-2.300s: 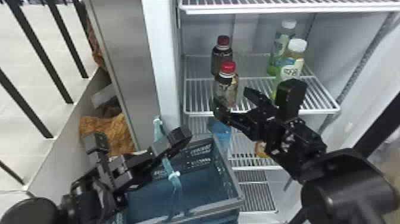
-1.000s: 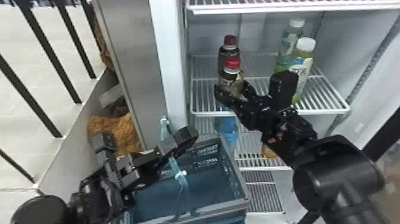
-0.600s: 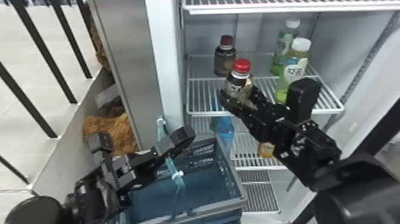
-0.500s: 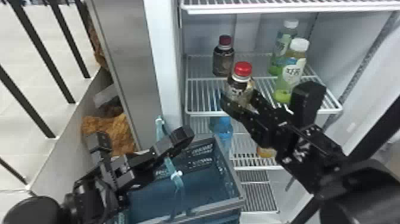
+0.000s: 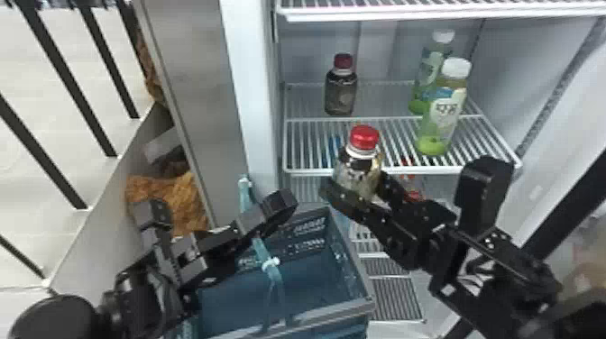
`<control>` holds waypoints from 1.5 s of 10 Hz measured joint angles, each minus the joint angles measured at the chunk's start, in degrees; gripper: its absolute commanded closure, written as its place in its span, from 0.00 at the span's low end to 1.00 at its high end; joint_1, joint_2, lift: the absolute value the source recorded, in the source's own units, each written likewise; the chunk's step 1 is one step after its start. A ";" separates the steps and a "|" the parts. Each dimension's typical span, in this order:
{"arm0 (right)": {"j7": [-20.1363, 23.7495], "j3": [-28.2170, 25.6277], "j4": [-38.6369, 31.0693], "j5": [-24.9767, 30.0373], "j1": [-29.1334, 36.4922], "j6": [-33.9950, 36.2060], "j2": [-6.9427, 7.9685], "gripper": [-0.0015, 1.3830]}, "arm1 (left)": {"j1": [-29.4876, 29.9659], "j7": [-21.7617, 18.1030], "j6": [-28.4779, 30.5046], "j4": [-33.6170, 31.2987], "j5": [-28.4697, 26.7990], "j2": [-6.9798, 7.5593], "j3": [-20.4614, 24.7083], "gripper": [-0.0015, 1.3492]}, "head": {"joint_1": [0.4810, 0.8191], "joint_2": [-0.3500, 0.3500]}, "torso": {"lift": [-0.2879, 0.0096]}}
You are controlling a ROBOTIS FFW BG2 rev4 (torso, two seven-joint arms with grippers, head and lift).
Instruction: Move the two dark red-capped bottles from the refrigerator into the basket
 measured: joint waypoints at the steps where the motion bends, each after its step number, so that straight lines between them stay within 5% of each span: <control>1: 0.48 0.17 -0.99 -0.57 0.98 0.92 -0.15 0.93 | 0.00 0.05 0.00 0.00 0.00 0.00 -0.06 0.89 | 0.63 0.55 | 0.85; 7: 3.43 3.57 -3.42 -4.51 4.61 8.20 -1.25 0.93 | 0.00 0.14 0.00 0.00 0.11 0.00 -0.05 0.89 | 0.63 0.65 | 0.85; 8: 3.84 4.07 -2.99 -5.28 4.69 9.30 -1.37 0.86 | 0.00 0.14 0.00 0.00 0.12 -0.05 -0.05 0.89 | 0.63 0.67 | 0.85; 11: 4.56 4.51 -1.66 -7.46 4.61 12.72 -1.43 0.17 | 0.00 0.14 0.00 0.00 0.12 -0.09 -0.09 0.89 | 0.63 0.70 | 0.85; 12: 4.63 4.33 -1.55 -7.65 4.58 13.03 -1.39 0.06 | 0.00 0.14 0.00 0.00 0.14 -0.09 -0.09 0.89 | 0.63 0.70 | 0.85; 15: 4.66 3.39 -1.95 -7.43 4.91 12.53 -1.27 0.08 | 0.05 0.15 0.00 0.01 0.22 -0.26 0.01 0.89 | 0.63 0.68 | 0.85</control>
